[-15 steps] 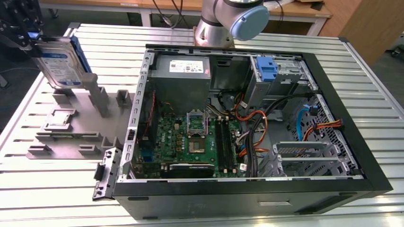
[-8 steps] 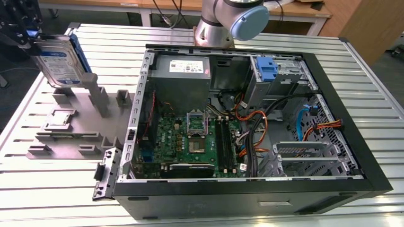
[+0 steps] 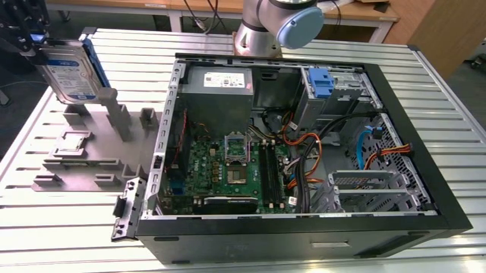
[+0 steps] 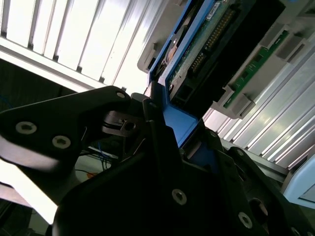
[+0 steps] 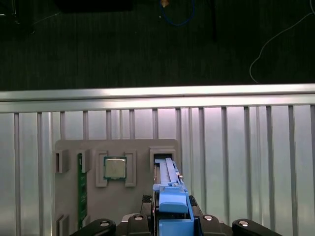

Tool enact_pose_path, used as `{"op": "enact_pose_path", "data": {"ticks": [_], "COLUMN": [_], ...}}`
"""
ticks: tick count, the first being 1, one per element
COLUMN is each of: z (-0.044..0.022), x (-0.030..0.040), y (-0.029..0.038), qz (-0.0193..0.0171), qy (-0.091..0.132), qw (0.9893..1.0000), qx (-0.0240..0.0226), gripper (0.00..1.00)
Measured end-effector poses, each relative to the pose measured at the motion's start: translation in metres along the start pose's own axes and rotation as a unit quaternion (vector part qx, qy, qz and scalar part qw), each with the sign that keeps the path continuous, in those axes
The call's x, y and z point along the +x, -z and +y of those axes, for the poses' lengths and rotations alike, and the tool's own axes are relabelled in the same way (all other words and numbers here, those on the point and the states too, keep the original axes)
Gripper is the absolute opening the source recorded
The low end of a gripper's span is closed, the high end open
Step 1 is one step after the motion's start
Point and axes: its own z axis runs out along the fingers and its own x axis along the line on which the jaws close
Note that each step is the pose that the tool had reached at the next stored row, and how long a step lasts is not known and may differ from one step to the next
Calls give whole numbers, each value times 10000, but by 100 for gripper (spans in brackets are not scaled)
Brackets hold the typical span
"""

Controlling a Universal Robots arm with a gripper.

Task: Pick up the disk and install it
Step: 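Pick up the disk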

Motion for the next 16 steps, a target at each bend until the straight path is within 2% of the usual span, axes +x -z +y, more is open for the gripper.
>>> {"op": "enact_pose_path", "data": {"ticks": [16], "z": [0], "x": [-2], "y": [99], "qz": [0], "qy": [0], "qw": [10000], "qx": [0], "gripper": [37]}}
